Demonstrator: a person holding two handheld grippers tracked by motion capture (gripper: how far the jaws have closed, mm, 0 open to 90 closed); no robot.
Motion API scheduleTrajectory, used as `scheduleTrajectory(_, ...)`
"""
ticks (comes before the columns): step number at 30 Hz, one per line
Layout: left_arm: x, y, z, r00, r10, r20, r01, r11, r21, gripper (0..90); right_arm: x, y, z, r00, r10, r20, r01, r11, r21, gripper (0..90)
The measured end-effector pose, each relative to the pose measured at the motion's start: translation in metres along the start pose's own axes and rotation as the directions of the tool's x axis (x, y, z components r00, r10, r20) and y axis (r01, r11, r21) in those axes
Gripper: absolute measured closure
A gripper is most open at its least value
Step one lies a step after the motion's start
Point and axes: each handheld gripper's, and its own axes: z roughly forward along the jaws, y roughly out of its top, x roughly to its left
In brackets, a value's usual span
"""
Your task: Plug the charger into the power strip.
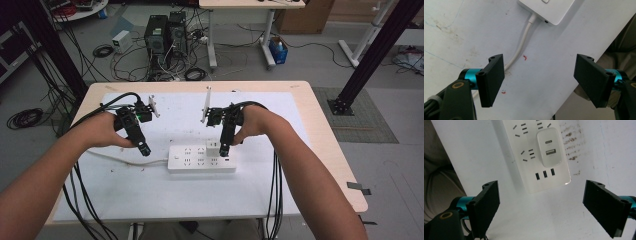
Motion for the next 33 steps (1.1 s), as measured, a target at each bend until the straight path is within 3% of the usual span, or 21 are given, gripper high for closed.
scheduleTrajectory(7, -0.005, 0.001, -0.004, 0.9997, 0.024, 0.003, -0.024, 0.9997, 0.001, 24.8, 0.01, -0.015, -0.013, 0.9999, 0.001, 0.011, 0.0, 1.0, -0.018, 13.6)
scheduleTrajectory(21, -0.012, -0.006, -0.019, 0.9997, 0.023, -0.004, -0.023, 0.9996, -0.015, 24.8, 0.022, -0.048, -0.036, 0.9983, 0.027, 0.052, -0.026, 1.0, -0.015, 13.6)
scheduleTrajectory(24, -0.015, -0.006, -0.023, 0.9996, 0.029, -0.007, -0.029, 0.9994, -0.019, 24.8, 0.023, -0.052, -0.038, 0.9979, 0.023, 0.061, -0.022, 1.0, -0.008, 13.5)
scheduleTrajectory(25, -0.016, -0.005, -0.025, 0.9994, 0.035, -0.008, -0.035, 0.9992, -0.02, 24.8, 0.025, -0.054, -0.039, 0.9973, 0.047, 0.056, -0.046, 0.999, -0.012, 13.6)
scheduleTrajectory(27, -0.018, -0.005, -0.027, 0.9993, 0.038, -0.006, -0.038, 0.9988, -0.03, 24.8, 0.025, -0.056, -0.04, 0.9968, 0.052, 0.06, -0.051, 0.999, -0.017, 13.5)
scheduleTrajectory(33, -0.02, -0.006, -0.027, 0.9993, 0.036, -0.01, -0.036, 0.9991, -0.021, 24.8, 0.024, -0.057, -0.04, 0.9969, 0.035, 0.071, -0.033, 0.999, -0.019, 13.5)
